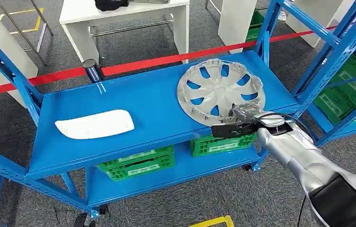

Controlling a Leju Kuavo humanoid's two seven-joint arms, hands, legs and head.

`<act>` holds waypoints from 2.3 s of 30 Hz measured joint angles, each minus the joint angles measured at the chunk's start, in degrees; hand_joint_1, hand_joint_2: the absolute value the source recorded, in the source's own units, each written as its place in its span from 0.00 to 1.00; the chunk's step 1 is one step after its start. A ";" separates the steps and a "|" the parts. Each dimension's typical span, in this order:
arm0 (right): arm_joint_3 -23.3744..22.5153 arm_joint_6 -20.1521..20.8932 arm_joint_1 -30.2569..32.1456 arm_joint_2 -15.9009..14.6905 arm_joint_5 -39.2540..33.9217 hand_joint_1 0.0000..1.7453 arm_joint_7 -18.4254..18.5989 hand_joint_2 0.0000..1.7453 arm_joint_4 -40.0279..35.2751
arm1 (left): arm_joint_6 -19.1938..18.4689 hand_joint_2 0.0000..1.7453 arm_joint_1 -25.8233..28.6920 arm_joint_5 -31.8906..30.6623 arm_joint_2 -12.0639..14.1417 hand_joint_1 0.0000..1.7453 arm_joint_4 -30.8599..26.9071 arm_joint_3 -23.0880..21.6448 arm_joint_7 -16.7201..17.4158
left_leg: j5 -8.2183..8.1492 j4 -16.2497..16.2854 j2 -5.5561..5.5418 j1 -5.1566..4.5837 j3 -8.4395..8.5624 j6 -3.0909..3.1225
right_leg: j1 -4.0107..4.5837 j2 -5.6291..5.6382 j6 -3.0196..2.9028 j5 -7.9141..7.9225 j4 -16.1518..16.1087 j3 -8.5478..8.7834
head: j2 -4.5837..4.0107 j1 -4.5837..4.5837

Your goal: Take the parts from the cabinet and place them on the table.

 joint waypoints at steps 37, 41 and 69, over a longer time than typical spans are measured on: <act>-13.13 -10.88 1.75 -0.74 -1.85 1.00 0.24 1.00 -7.56 | 0.07 0.00 1.50 -2.12 -0.42 0.00 -0.44 4.15 -2.32 | 2.04 -7.84 -0.31 -1.16 2.70 2.01 | -0.12 0.39 1.20 0.42 0.17 -1.62 | 0.00 0.20; -16.17 -13.33 0.45 -2.05 -3.67 1.00 0.20 1.00 -11.14 | -0.11 0.00 1.49 -2.19 -0.90 0.00 -0.46 4.37 -2.60 | 3.20 -9.75 -0.37 -0.68 3.36 2.64 | 0.16 0.09 0.29 -5.30 11.56 -7.07 | 0.00 0.37; -46.70 21.56 18.30 -4.18 -77.95 1.00 -13.14 1.00 -54.22 | 1.64 1.00 1.35 -6.58 -1.47 0.00 -0.59 2.86 -7.06 | 2.50 -9.41 -0.34 -0.55 3.75 2.17 | -0.24 0.00 1.61 -0.62 1.37 -2.48 | 0.00 0.28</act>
